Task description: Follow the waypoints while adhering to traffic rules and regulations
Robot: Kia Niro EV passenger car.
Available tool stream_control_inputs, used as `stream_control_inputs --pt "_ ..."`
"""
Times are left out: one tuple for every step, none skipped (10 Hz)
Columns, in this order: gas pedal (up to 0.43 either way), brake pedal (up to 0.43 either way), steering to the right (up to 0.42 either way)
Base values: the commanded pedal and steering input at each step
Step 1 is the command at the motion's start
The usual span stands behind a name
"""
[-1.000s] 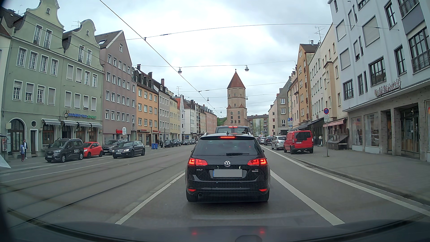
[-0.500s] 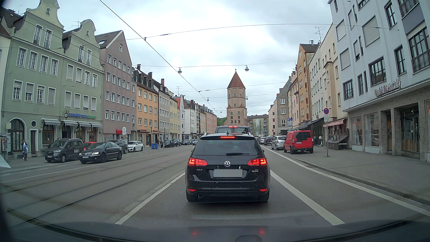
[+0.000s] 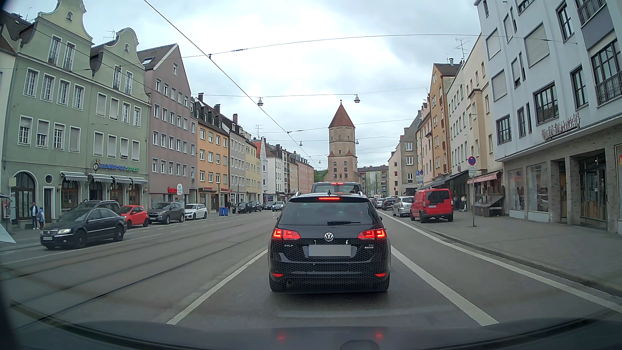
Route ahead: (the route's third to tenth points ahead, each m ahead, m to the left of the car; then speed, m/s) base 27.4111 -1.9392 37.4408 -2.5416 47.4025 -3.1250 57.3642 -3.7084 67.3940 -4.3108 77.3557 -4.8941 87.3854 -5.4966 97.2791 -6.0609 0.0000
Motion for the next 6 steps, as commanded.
stream_control_inputs --pt "0.000 0.207 -0.004" --pt "0.000 0.207 -0.004" --pt "0.000 0.207 -0.004" --pt "0.000 0.207 -0.004" --pt "0.000 0.207 -0.004" --pt "0.000 0.207 -0.004"
